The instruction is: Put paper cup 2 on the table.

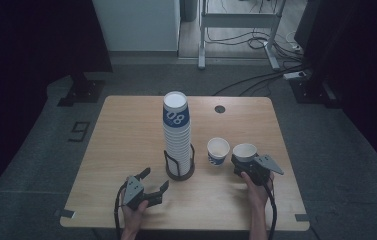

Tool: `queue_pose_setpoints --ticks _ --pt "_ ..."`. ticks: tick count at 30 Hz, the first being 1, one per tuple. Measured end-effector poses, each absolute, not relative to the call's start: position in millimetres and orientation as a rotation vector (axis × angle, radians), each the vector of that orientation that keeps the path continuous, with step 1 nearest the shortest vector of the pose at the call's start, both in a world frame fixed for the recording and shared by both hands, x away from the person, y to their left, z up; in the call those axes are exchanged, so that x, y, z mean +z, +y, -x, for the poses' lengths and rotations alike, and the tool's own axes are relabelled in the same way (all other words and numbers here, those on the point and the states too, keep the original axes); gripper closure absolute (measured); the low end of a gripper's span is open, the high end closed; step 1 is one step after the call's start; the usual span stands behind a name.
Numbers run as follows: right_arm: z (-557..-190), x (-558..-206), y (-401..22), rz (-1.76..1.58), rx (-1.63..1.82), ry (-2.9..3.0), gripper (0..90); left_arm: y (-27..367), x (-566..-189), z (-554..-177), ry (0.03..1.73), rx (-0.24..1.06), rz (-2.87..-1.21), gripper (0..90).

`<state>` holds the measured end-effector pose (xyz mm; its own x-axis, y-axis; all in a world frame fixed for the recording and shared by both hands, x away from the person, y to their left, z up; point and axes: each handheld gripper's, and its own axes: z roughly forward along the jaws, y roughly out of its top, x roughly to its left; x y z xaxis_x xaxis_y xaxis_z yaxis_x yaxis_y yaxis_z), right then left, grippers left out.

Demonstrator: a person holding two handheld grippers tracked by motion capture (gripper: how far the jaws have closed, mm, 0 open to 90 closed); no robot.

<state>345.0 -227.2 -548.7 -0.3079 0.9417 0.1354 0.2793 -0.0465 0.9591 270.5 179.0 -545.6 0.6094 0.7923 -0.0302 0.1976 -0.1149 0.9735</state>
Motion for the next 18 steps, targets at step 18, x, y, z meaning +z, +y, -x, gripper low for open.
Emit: queue_pose_setpoints --ticks 18 --pt "-345.3 -549.5 -224.8 -1.312 1.294 1.632 15.3 178.8 -545.5 -270.8 0.830 0.617 -1.648 14.4"
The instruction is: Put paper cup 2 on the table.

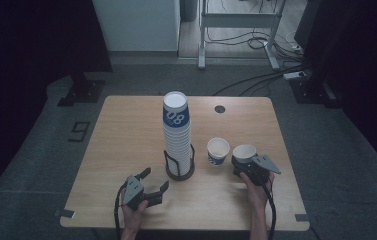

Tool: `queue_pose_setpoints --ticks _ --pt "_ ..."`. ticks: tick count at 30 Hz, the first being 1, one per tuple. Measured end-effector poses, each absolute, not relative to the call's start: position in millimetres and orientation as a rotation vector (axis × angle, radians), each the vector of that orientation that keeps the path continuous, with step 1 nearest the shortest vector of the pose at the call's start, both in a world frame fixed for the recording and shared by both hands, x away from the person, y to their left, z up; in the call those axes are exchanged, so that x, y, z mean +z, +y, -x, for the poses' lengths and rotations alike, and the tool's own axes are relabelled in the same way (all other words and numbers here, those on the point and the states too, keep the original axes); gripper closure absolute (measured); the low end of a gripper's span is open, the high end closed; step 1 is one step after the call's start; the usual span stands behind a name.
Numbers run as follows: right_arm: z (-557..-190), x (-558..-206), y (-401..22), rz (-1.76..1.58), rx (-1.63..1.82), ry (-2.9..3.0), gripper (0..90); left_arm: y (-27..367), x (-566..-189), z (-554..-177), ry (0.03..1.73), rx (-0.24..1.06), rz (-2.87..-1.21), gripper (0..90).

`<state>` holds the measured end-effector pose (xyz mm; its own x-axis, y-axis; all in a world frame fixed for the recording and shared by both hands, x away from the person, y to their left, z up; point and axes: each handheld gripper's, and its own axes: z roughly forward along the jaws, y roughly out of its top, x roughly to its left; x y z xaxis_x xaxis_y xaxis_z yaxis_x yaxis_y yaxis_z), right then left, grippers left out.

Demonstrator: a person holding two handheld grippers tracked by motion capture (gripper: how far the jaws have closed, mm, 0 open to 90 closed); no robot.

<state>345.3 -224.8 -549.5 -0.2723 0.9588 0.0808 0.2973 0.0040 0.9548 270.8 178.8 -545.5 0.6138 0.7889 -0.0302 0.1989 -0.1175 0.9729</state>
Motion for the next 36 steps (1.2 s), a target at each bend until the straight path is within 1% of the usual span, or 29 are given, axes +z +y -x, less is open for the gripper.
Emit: queue_pose_setpoints --ticks 4,7,18,26,29,36 --pt "-349.9 -548.8 -223.0 -1.354 1.245 1.644 14.1 179.3 -545.5 -271.3 0.836 0.611 -1.645 14.4" --pt "-347.4 -548.9 -221.0 -1.376 1.176 1.684 14.0 179.1 -545.6 -271.1 0.835 0.614 -1.644 14.4" --pt "-335.7 -548.9 -223.4 -1.468 1.123 1.722 13.1 178.7 -545.5 -271.2 0.836 0.616 -1.648 14.4" --pt "-317.4 -549.1 -221.2 -1.503 1.116 1.693 12.9 178.0 -545.3 -271.1 0.841 0.622 -1.652 14.4" --pt "-306.7 -549.7 -219.1 -1.502 1.151 1.678 13.4 177.5 -545.3 -271.3 0.849 0.629 -1.653 14.4" --pt "-278.9 -549.4 -211.0 -1.494 1.112 1.600 13.1 177.8 -545.0 -270.7 0.863 0.626 -1.658 14.4"
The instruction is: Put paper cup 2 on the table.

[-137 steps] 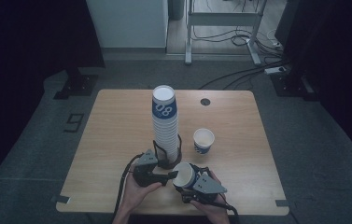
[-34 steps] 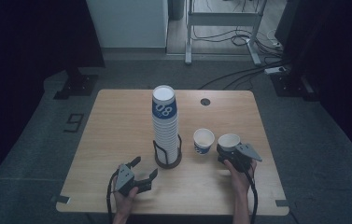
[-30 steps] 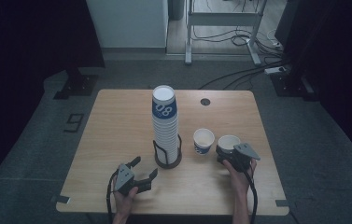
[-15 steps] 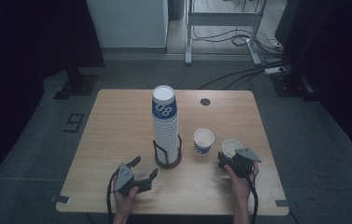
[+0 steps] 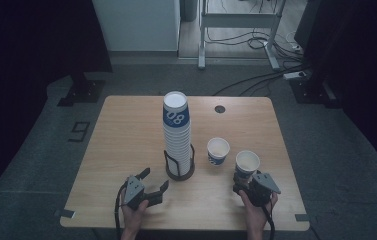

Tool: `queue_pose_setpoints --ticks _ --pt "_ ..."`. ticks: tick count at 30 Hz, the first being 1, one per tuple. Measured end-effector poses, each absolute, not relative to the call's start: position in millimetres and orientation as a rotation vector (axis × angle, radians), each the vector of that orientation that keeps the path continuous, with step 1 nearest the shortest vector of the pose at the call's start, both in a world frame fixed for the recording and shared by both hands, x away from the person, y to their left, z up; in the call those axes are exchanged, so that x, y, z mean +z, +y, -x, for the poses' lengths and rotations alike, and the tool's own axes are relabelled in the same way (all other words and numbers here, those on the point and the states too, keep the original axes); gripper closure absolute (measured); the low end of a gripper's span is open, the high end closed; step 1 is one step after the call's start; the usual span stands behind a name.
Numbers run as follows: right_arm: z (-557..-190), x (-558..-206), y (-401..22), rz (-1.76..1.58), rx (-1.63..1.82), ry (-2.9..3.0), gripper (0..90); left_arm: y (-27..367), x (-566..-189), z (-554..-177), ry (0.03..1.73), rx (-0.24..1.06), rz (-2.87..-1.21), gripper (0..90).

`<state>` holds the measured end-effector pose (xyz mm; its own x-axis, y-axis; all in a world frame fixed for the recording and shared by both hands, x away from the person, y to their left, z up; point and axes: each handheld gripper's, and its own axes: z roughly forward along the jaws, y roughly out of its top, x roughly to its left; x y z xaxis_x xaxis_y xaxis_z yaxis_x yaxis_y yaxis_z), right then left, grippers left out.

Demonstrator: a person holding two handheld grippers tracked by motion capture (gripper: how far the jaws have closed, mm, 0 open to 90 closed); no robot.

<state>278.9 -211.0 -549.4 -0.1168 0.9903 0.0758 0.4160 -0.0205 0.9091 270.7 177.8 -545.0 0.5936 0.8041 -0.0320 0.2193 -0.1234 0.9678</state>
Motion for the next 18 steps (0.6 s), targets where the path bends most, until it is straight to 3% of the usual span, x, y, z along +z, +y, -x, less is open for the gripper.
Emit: queue_pose_setpoints --ticks 10,18 --pt "-237.2 -548.7 -190.0 -1.395 1.275 1.537 19.0 177.0 -544.9 -267.1 0.863 0.635 -1.662 14.4" --pt "-242.6 -544.5 -155.2 -1.217 1.379 1.609 17.4 177.0 -545.1 -265.5 0.862 0.640 -1.655 14.4"
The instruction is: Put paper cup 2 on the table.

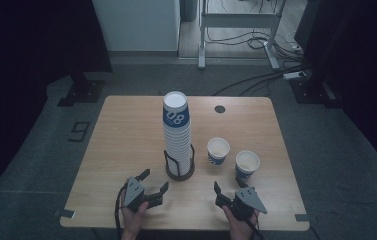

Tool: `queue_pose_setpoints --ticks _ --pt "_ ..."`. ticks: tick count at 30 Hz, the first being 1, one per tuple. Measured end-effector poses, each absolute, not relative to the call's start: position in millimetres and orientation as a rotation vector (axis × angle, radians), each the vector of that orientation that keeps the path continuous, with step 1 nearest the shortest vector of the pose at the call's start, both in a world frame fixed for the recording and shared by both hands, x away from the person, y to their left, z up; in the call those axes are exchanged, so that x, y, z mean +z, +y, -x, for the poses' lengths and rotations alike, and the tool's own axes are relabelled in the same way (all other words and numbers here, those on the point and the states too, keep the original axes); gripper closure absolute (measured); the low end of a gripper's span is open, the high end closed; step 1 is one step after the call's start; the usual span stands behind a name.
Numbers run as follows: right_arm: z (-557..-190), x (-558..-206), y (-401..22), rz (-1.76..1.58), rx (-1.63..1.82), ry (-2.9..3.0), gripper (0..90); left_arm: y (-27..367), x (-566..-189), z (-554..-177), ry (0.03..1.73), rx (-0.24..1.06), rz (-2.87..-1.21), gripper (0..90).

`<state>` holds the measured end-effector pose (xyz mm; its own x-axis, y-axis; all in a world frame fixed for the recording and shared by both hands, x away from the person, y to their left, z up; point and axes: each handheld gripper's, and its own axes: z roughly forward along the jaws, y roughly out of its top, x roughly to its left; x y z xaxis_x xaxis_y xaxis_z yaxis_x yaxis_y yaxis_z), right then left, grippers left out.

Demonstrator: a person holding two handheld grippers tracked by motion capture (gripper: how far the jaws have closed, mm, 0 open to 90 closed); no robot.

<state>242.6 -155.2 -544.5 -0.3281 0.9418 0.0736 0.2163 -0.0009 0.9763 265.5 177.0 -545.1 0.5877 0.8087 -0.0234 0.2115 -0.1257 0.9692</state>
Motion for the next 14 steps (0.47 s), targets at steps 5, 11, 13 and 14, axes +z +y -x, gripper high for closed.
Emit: queue_pose_setpoints --ticks 5,11,13,14 --pt "-250.3 -545.0 -140.6 -1.140 1.431 1.648 17.1 177.7 -545.5 -264.5 0.864 0.645 -1.638 14.4" --pt "-252.6 -550.4 -137.5 -1.141 1.428 1.667 17.1 178.1 -545.4 -265.0 0.865 0.638 -1.640 14.4" --pt "-252.5 -550.4 -138.5 -1.149 1.427 1.665 16.7 178.2 -545.4 -265.7 0.870 0.631 -1.638 14.4" --pt "-252.4 -550.4 -138.6 -1.154 1.423 1.665 16.8 178.1 -545.5 -265.5 0.868 0.633 -1.638 14.4"
